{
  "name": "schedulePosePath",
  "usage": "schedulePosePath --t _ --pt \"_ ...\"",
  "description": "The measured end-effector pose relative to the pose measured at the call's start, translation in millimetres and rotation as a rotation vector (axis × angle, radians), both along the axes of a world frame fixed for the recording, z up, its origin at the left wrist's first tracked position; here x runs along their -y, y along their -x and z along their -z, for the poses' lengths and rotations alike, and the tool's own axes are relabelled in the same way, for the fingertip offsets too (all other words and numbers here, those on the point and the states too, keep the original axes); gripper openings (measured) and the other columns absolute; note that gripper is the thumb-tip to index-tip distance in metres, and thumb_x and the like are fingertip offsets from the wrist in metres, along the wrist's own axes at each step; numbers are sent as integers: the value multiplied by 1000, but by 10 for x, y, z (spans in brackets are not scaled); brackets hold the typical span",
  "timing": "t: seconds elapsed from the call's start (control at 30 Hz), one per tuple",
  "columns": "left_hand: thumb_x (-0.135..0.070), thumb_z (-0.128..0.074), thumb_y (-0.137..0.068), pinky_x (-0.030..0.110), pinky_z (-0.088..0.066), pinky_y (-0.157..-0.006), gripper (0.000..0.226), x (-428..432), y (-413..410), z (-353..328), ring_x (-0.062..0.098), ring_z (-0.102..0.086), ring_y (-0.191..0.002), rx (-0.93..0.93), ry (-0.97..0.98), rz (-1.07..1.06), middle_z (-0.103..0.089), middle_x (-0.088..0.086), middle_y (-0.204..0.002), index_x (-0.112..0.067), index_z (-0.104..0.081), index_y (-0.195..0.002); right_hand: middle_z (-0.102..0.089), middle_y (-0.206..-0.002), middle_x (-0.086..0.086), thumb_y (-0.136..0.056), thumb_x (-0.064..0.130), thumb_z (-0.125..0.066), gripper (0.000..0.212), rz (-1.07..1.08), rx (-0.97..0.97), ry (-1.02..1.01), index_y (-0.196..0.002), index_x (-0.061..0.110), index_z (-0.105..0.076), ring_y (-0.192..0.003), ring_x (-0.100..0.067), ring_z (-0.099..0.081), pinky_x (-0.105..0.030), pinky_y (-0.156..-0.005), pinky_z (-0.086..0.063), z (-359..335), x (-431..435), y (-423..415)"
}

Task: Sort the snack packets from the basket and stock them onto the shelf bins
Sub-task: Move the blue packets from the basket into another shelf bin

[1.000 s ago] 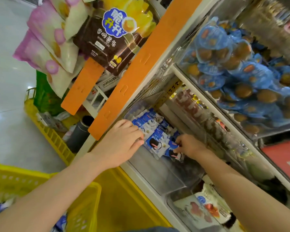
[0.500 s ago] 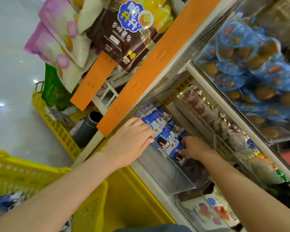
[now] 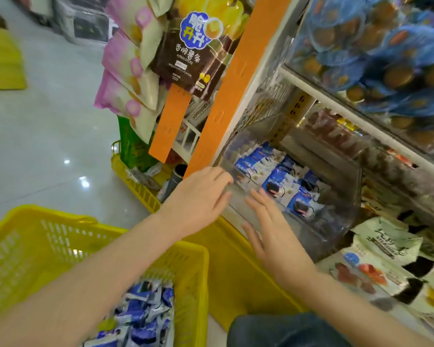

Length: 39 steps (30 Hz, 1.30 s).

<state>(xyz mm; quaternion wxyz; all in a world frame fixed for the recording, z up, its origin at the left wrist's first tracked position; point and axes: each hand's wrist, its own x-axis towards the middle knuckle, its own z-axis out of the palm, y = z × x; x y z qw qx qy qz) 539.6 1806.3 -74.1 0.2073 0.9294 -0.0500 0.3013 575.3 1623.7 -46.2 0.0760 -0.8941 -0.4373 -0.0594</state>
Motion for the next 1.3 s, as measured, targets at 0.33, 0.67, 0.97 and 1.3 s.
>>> schedulePosePath --t 0.33,0.67,0.97,1.3 --pt "-25 -42 -96 32 -37 -82 21 -575 1153 1659 21 -50 -97 -690 38 -249 -57 4 -107 -15 -56 -108 -42 -131 3 -100 28 -37 36 -169 -414 102 -135 20 -38 -124 -13 -37 -25 -103 -31 1498 -625 509" --pt "-29 -39 -100 32 -40 -93 36 -849 1786 3056 23 -48 -115 -1307 389 -263 -46 8 -131 -13 -43 -132 -33 -148 -9 -99 23 -42 50 -51 -700 520 -145 11 -26 -133 -24 -33 -33 -108 -29 2936 -1170 326" --pt "-40 -59 -87 34 -39 -95 57 -535 1722 3356 25 -47 -119 -1384 485 -66 -50 6 -134 -21 -39 -137 -13 -156 -8 -95 43 -47 70 -120 -697 614 -149 13 -12 -142 -26 -15 -36 -115 -17 3344 -1275 347" --pt "-15 -65 -86 27 -43 -81 35 -593 1670 3294 21 -55 -107 -1346 691 -177 -58 11 -121 -9 -57 -120 -46 -138 -12 -99 32 -42 46 52 -937 374 -138 9 -37 -122 -27 -47 -31 -96 -38 3157 -1351 278"
